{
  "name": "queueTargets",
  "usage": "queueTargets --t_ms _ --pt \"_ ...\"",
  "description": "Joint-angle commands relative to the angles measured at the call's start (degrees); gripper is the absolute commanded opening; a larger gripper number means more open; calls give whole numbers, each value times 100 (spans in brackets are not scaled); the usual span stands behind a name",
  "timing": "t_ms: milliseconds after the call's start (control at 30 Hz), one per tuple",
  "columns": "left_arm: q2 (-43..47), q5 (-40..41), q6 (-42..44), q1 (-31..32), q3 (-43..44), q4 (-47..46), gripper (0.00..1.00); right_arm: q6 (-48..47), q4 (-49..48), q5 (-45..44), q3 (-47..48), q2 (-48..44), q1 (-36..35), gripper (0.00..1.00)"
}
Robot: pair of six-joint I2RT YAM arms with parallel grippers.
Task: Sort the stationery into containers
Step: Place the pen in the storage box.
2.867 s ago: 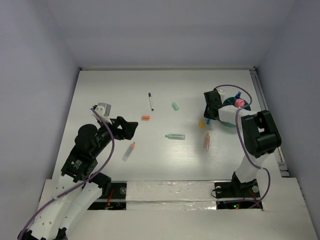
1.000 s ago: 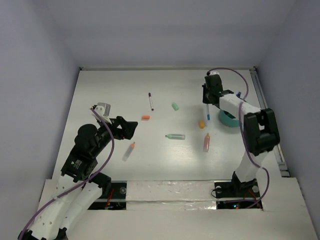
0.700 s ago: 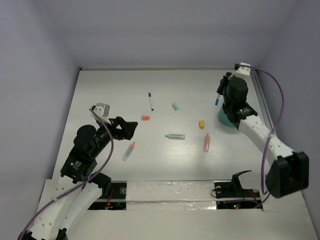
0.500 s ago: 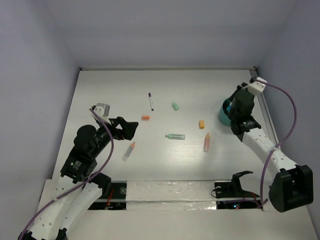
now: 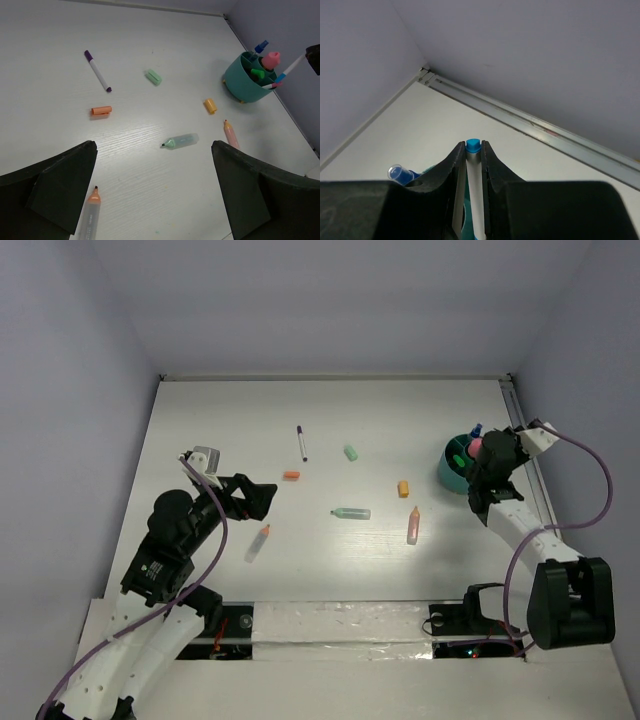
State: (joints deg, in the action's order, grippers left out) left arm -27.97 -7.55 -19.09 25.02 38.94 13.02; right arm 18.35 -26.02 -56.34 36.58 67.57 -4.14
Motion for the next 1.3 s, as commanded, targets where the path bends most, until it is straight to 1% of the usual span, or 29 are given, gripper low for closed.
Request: queueTargets --t_ms 0,233,433,533,733,800,833,900,967,1033,1167,1200,1233,1267 --pt "-33 -106 64 -32 -27 -282 99 125 -667 -290 16 212 54 0" --pt "-69 -97 64 -32 -27 -282 99 345 -851 -159 -107 467 54 0" --pt "-51 -97 55 -32 -35 -282 99 713 -624 -80 -159 485 54 0" --pt "-104 -106 63 -32 -27 -291 99 600 -825 -79 -300 529 54 0" --pt "-60 -80 55 -32 -27 -282 99 907 -519 114 -406 301 54 0" --pt "-60 -80 55 -32 -27 -291 99 951 -431 262 -432 239 54 4" --pt "-60 -80 63 -32 -27 -291 99 986 -343 342 -441 178 54 9" --pt "-69 -89 64 -32 -27 -291 99 995 -264 570 -450 134 54 14" --pt "-60 -80 64 -32 -27 -282 99 1117 -53 659 -423 90 54 21" --pt "-60 -71 64 -32 -27 -282 99 1188 106 764 -406 55 54 27" --pt "-69 -71 55 -32 -27 -282 99 1206 325 905 -388 -103 54 33" --pt "-69 -80 55 -32 -27 -282 99 1206 369 896 -388 -173 54 37" --pt "-69 -71 55 -32 -27 -282 99 1180 370 914 -388 -191 54 38" --pt "-69 -71 63 -32 -27 -282 99 1128 387 949 -388 -226 54 44"
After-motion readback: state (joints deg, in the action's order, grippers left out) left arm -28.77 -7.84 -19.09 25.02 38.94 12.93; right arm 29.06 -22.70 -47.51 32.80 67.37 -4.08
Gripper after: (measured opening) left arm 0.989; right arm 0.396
